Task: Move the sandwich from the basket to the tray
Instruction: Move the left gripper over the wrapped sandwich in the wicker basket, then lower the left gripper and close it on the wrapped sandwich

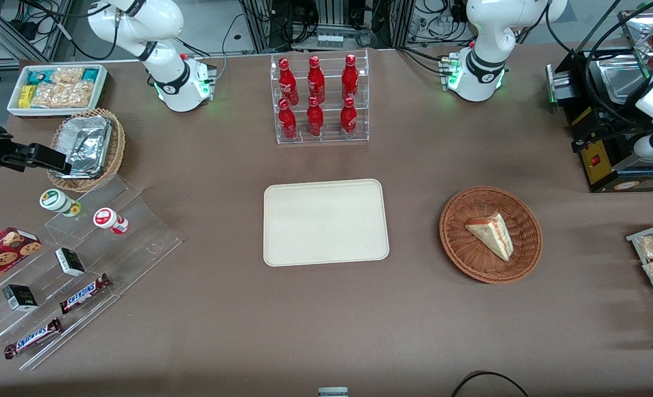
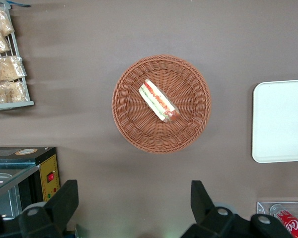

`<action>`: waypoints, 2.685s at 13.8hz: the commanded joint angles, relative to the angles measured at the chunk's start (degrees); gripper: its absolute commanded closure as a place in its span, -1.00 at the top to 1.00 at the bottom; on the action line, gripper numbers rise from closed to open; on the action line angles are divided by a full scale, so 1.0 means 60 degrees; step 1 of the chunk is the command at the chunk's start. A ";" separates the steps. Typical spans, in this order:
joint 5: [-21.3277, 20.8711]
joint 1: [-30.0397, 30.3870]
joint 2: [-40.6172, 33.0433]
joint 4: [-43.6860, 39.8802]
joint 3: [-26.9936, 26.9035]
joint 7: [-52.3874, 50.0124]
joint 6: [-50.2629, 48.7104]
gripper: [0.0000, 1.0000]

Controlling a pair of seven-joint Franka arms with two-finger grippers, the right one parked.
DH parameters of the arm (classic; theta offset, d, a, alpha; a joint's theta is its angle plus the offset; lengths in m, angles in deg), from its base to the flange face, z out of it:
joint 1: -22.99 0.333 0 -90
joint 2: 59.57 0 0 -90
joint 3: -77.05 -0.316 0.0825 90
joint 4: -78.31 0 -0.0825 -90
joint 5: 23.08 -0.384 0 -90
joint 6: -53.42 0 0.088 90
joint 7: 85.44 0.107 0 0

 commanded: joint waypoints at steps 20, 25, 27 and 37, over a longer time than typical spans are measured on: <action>0.0116 -0.0151 0.0416 0.4645 -0.0115 -0.3347 0.5834 1.00; 0.0131 -0.0210 0.1016 0.5831 0.0045 -0.5354 0.8059 1.00; 0.0102 -0.0210 0.1352 0.6242 0.0280 -0.6262 0.8924 1.00; -0.0001 -0.0195 0.2378 0.6669 0.0369 -0.6412 0.9660 1.00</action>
